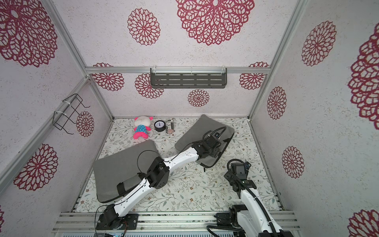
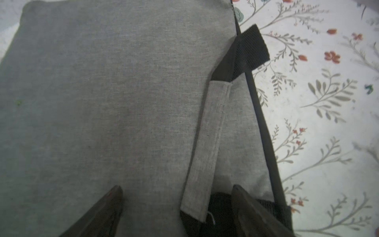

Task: Put the mouse into the laptop bag
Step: Open the zippered laptop bag at the center of the board.

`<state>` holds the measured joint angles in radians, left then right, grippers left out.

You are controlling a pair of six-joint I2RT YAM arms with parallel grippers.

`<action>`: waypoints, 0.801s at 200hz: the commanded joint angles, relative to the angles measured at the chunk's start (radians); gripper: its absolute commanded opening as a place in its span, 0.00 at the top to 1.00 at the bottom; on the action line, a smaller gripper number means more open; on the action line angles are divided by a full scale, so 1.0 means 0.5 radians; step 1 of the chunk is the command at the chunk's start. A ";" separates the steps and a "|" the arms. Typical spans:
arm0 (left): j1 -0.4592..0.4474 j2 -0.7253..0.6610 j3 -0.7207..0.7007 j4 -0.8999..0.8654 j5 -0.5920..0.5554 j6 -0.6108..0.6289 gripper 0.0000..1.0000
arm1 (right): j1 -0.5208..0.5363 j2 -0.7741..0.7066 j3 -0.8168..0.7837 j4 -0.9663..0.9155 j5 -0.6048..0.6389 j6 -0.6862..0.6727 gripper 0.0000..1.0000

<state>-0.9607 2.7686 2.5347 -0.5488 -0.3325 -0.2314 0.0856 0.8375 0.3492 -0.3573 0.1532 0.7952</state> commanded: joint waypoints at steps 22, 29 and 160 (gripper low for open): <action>0.025 0.070 -0.064 -0.136 -0.032 -0.005 0.82 | -0.032 0.058 0.027 0.161 -0.034 -0.006 0.57; 0.031 0.047 -0.071 -0.136 -0.023 -0.027 0.88 | -0.039 0.086 0.029 0.194 -0.046 0.000 0.57; 0.203 -0.888 -0.476 0.062 0.504 -0.531 1.00 | -0.461 1.039 0.576 0.923 -0.505 0.103 0.58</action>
<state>-0.8646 2.3878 2.3199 -0.5404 -0.1154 -0.4595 -0.1364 1.2888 0.5518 0.0044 -0.0456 0.8246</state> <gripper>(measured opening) 0.056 0.572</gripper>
